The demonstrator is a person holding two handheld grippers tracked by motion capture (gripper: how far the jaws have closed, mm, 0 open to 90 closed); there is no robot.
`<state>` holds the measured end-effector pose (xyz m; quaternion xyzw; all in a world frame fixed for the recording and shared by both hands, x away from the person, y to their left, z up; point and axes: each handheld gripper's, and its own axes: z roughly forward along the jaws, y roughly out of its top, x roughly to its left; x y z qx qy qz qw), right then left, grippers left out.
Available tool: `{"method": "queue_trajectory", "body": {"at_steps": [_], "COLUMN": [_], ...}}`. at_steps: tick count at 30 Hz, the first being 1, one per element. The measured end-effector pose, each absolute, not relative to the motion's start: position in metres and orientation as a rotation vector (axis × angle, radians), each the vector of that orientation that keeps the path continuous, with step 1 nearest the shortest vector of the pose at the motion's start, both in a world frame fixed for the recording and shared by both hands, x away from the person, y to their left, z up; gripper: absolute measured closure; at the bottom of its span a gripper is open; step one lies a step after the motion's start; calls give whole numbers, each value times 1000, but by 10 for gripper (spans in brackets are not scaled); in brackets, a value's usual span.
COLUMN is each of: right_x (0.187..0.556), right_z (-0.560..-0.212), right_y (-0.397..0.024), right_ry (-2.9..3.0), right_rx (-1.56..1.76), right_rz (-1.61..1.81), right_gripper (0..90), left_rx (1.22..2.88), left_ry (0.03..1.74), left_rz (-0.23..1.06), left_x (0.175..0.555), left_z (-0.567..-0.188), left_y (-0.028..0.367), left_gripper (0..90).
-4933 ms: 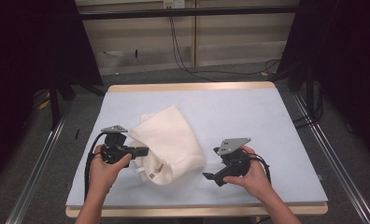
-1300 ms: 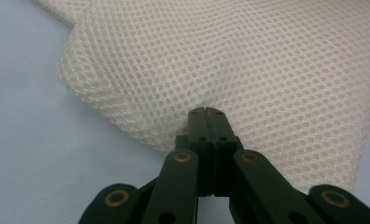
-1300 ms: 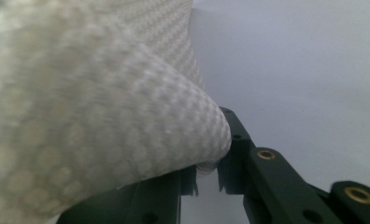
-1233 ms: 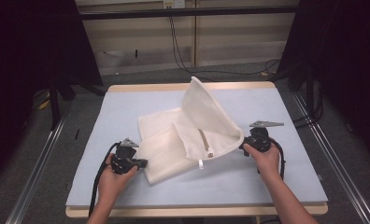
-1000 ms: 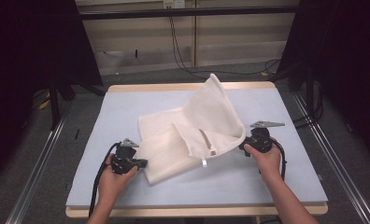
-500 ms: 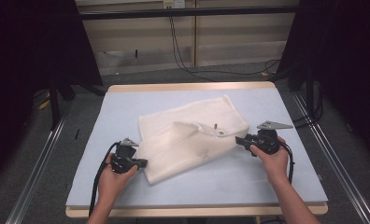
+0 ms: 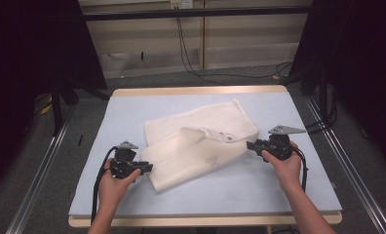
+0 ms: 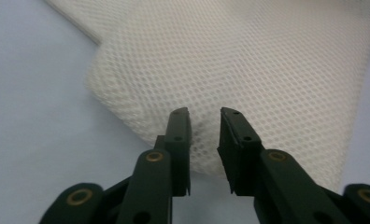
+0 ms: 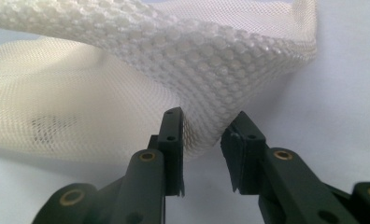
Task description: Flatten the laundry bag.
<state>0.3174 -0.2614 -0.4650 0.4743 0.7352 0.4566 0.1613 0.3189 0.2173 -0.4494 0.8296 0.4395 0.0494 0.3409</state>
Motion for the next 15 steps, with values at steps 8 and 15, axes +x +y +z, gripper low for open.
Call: {"method": "queue_trajectory", "body": {"at_steps": [8, 15], "right_x": [324, 319], "right_z": [-471, -472], "right_y": [-263, -270], "right_ry": [2100, 2071], "right_rx": [1429, 1454], "right_rz": [1210, 1166], "right_gripper": [621, 587], "left_rx": [2119, 2124], "left_ry": [1199, 1199], "left_rz": [240, 252], "left_x": [335, 345], "left_z": [-460, -467], "left_y": [222, 217], "left_gripper": [485, 431]}}
